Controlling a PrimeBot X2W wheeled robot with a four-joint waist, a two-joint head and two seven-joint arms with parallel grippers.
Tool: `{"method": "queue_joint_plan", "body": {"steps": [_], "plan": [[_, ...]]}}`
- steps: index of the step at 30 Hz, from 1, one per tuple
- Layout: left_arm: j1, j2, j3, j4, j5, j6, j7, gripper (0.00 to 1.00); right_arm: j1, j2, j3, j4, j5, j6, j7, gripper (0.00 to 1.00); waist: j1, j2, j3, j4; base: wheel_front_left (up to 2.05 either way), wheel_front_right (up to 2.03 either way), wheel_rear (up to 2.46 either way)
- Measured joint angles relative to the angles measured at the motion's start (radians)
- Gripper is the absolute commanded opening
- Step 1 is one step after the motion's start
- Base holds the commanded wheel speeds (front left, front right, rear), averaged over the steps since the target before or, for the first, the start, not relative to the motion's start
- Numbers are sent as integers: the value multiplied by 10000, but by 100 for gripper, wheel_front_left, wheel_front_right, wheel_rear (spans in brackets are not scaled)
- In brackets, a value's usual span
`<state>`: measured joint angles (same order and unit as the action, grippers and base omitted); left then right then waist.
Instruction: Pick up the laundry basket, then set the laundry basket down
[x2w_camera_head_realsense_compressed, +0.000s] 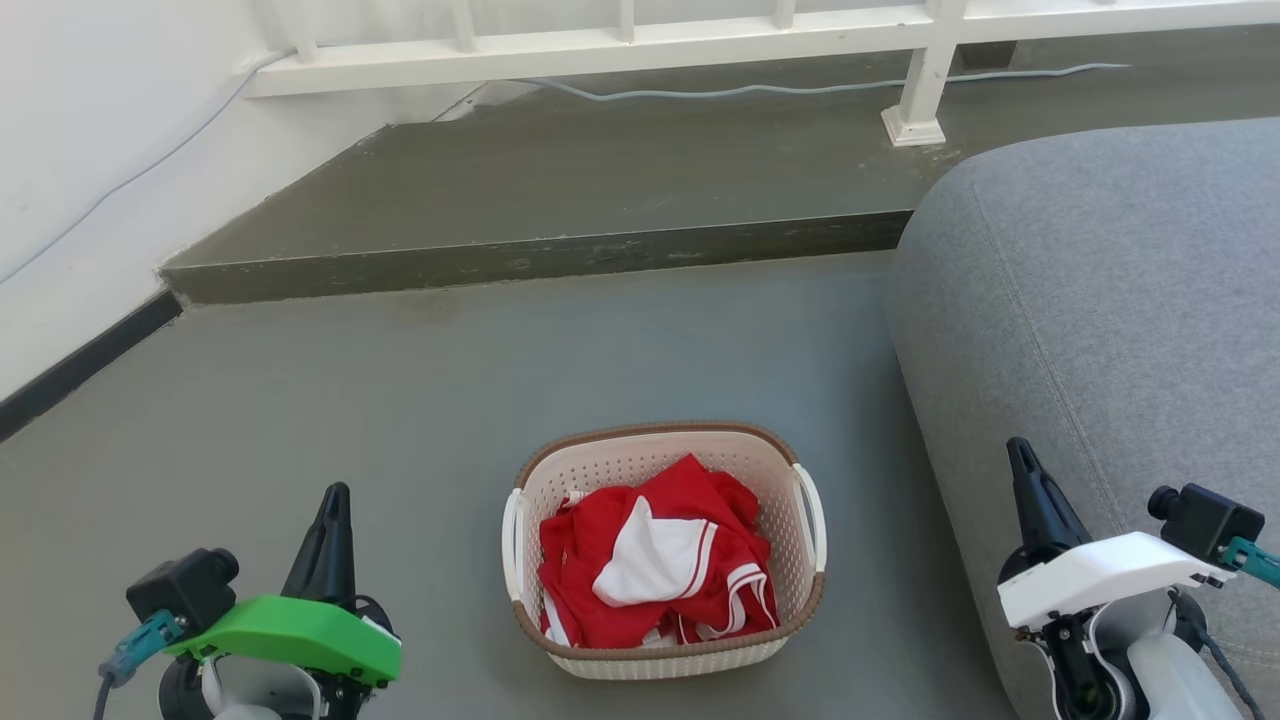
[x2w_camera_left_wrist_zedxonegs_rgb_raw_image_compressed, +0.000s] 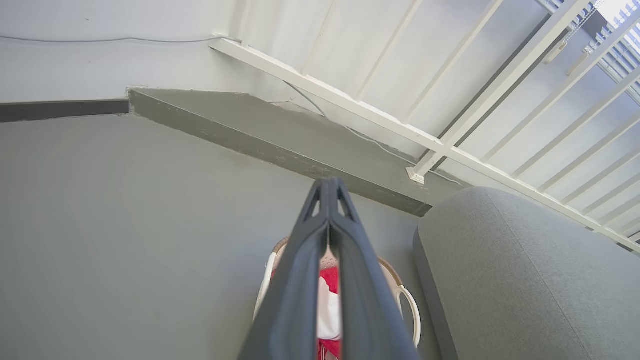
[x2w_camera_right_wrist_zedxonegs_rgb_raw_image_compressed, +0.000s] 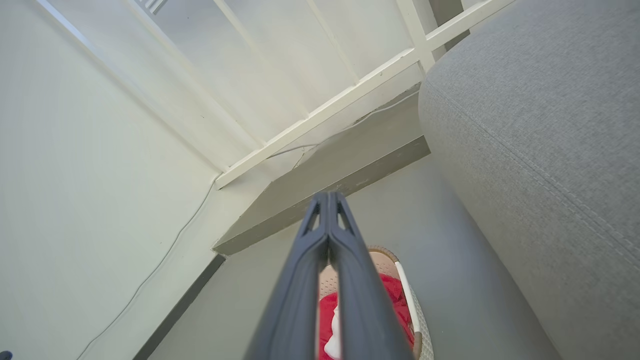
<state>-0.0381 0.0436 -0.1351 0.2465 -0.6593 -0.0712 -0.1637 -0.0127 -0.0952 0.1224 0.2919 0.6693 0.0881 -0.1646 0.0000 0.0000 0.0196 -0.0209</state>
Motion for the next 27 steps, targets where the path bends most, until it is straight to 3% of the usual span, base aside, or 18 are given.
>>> {"method": "queue_joint_plan", "body": {"steps": [27], "plan": [[-19,-12,721,82,-3302,-176,1016,0,-110,201,-894,-2,3271,104,989,0,0,0,-61,74,0,0,0]]}}
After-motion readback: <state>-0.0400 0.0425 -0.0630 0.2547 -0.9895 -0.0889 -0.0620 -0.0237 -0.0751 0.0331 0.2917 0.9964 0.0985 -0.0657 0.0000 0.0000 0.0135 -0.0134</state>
